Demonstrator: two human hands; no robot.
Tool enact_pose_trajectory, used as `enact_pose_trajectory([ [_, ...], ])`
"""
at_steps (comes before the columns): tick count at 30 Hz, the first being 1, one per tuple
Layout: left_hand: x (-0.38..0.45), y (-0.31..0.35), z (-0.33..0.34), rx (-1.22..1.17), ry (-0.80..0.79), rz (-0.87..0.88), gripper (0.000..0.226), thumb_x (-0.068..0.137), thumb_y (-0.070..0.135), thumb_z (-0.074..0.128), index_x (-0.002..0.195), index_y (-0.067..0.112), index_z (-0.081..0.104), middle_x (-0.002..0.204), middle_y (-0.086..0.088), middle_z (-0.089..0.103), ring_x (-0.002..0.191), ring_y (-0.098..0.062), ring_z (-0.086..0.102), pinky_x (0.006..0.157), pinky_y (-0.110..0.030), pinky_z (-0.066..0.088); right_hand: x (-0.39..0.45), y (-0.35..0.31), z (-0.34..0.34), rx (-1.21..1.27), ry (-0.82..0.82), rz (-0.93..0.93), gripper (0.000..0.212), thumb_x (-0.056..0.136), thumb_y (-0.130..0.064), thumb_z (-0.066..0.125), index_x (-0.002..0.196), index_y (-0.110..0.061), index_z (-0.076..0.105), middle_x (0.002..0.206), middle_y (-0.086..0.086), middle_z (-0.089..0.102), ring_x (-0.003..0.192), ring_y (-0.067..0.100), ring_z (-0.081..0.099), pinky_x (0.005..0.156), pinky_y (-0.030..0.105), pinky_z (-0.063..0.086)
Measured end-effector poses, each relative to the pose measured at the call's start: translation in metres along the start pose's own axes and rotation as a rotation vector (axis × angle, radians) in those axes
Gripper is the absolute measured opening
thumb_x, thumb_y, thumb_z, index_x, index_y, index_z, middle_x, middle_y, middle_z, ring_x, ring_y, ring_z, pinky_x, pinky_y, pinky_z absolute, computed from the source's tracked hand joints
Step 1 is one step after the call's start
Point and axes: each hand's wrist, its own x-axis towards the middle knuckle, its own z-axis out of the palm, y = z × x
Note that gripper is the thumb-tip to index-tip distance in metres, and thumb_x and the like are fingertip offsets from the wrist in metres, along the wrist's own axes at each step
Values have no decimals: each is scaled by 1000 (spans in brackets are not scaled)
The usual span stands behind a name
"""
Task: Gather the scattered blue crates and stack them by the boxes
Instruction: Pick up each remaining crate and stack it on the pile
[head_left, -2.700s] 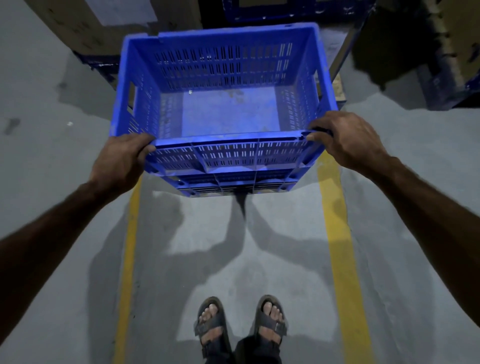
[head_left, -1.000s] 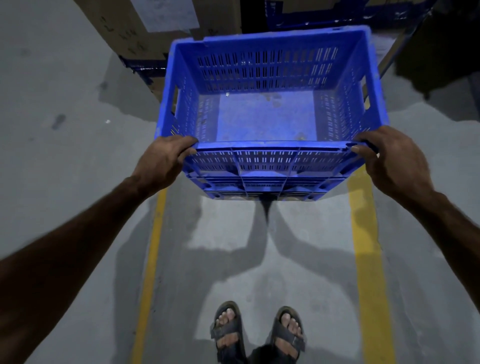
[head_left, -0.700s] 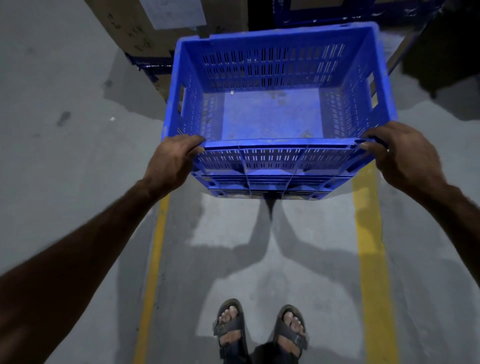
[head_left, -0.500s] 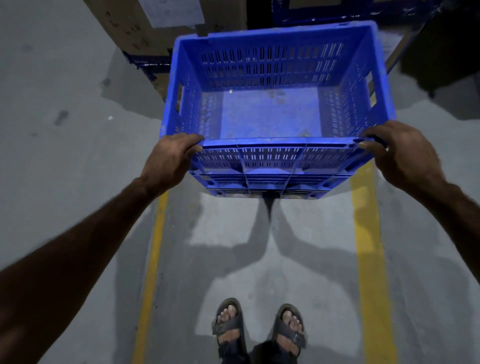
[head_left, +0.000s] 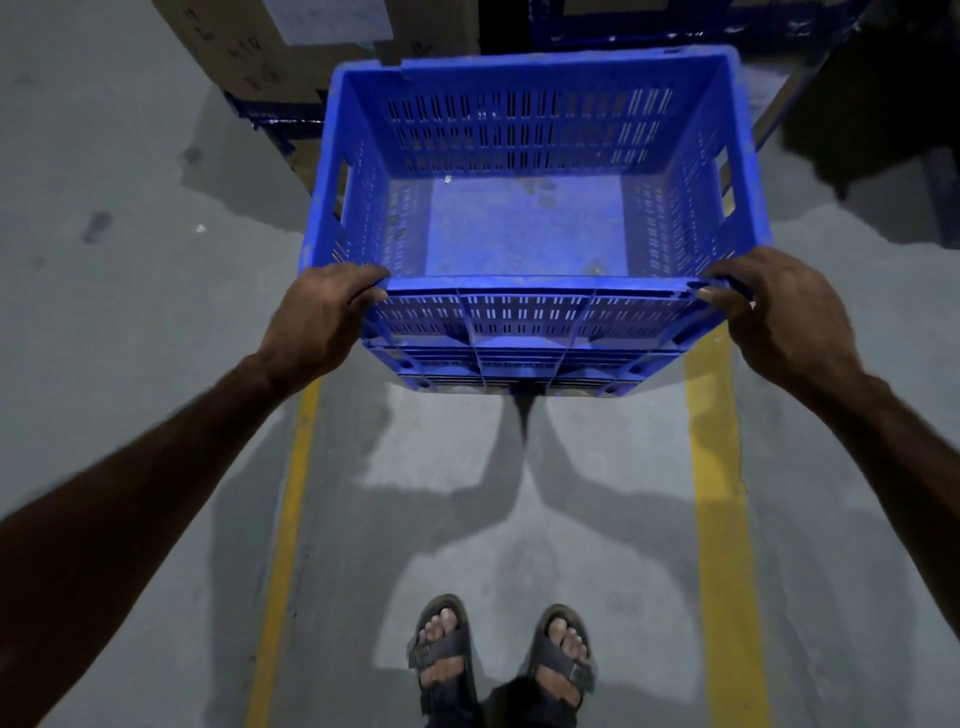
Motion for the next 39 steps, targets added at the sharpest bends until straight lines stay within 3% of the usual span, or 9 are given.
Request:
enact_pose_trajectory([
  [4, 0, 1, 2, -9, 17, -9, 23, 103, 18, 54, 115, 2, 65, 102, -19, 71, 86, -38, 66, 74, -41, 50, 0, 0, 1, 3, -3, 20, 29, 107, -37, 48, 107, -15, 66, 95, 8, 64, 86, 28, 59, 72, 44, 49],
  [12, 0, 3, -4, -63, -11, -120, 35, 104, 29, 49, 121, 5, 67, 113, -17, 73, 96, -37, 68, 81, -41, 53, -2, -5, 4, 29, -2, 114, 20, 103, -31, 53, 109, -18, 67, 95, 5, 62, 86, 29, 57, 73, 42, 47],
  [18, 4, 10, -10, -78, -19, -163, 30, 101, 28, 50, 114, 9, 70, 106, -14, 74, 91, -36, 69, 76, -40, 52, -3, -6, 7, 22, 4, 144, 23, 103, -34, 54, 110, -18, 68, 96, 4, 61, 86, 29, 59, 74, 43, 49],
  [23, 8, 6, -14, -99, -89, -195, 37, 102, 41, 51, 118, 14, 70, 109, -7, 74, 93, -28, 69, 79, -34, 49, -1, -15, 2, 76, 79, 187, 13, 95, -19, 65, 105, -15, 73, 96, 4, 66, 85, 28, 64, 78, 43, 53],
  [28, 26, 2, -20, -277, 78, -377, 31, 102, 42, 56, 108, 17, 73, 103, 5, 75, 95, -14, 69, 85, -33, 52, 20, -13, -8, 205, 216, 389, 23, 90, -21, 63, 109, -12, 74, 107, 13, 63, 105, 31, 58, 95, 43, 47],
  [31, 44, -16, -23, -204, 183, -304, 26, 104, 30, 53, 102, 10, 69, 96, -9, 72, 86, -33, 66, 78, -43, 51, 53, -2, -13, 283, 187, 623, 38, 87, -26, 66, 122, -12, 66, 116, 22, 63, 109, 37, 59, 96, 46, 47],
  [33, 59, -32, -18, -110, 210, -291, 26, 104, 24, 50, 106, 4, 68, 98, -18, 69, 87, -39, 62, 80, -47, 48, 78, 13, -9, 436, 91, 817, 43, 80, -45, 76, 118, -31, 62, 117, 19, 67, 107, 38, 64, 94, 51, 52],
  [35, 75, -53, -10, -48, 186, -377, 32, 100, 26, 50, 115, 2, 66, 107, -23, 66, 97, -42, 58, 88, -47, 43, 97, 45, 13, 513, -1, 913, 51, 67, -66, 79, 104, -41, 56, 112, 14, 71, 103, 39, 68, 93, 56, 54],
  [39, 104, -80, -4, -246, 37, -762, 64, 84, 46, 56, 137, 10, 53, 124, -23, 62, 113, -41, 57, 94, -44, 45, 131, 44, 24, 528, -79, 913, 62, 64, -55, 68, 115, -19, 63, 108, 16, 72, 98, 37, 70, 89, 53, 57],
])
